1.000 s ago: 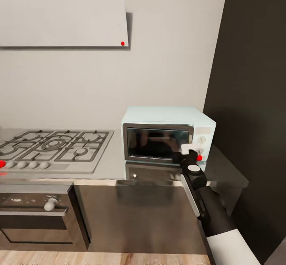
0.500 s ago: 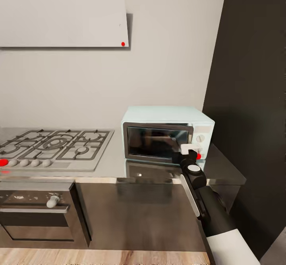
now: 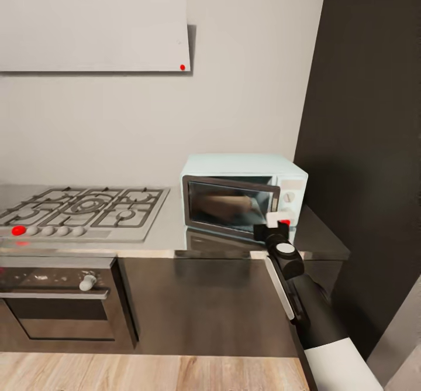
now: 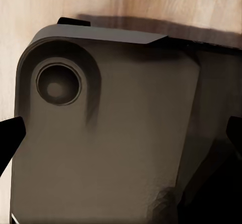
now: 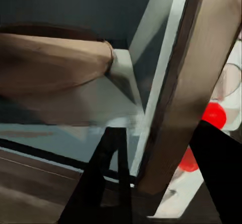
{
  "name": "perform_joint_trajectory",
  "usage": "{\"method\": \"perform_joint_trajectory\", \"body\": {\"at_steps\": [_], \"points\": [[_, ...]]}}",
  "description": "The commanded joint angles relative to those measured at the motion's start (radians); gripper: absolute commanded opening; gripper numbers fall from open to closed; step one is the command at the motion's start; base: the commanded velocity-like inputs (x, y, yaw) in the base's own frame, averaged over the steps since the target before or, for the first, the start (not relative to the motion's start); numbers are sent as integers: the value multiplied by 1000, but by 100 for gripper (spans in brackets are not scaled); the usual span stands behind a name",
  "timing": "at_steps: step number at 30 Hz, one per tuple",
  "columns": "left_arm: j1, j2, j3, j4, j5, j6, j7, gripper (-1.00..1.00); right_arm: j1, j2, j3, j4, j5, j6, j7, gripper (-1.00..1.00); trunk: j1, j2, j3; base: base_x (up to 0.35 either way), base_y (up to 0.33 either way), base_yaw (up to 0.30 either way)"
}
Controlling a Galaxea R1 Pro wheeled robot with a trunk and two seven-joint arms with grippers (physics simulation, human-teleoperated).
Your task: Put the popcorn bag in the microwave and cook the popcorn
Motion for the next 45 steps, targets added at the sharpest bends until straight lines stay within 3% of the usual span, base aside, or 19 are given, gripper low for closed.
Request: {"method": "perform_joint_trajectory", "body": {"at_steps": [1,19,20,28,35,36,38,43,44,45], "points": [[0,0,0,0,7,-2,0,100,-1,0,2,-1,-12,4,-3,-100,0,-1,-1,-152,0,0],[0,0,0,0,7,-2,0,100,-1,0,3,-1,-17,6,-3,-100,0,-1,-1,-51,0,0],[0,0,0,0,7,-2,0,100,-1,0,2,-1,-16,6,-3,100,0,-1,-1,0,0,0],[0,0,0,0,7,-2,0,100,-1,-3,3,-3,-14,13,-1,100,0,-1,-1,0,0,0],[0,0,0,0,7,-2,0,100,-1,-19,4,-7,-21,113,26,100,0,-1,-1,0,0,0],[0,0,0,0,7,-2,0,100,-1,-29,4,-7,-23,117,32,100,0,-1,-1,0,0,0],[0,0,0,0,7,-2,0,100,-1,-84,4,-6,-31,123,77,100,0,-1,-1,0,0,0],[0,0,0,0,8,-2,0,100,0,-184,-18,5,-37,127,188,100,0,-1,-1,0,0,0],[0,0,0,0,8,-2,0,100,1,-206,-55,6,-54,126,197,100,0,-1,-1,0,0,0],[0,0,0,0,8,-2,0,100,1,-210,-81,7,-69,126,198,100,0,-1,-1,0,0,0]]}}
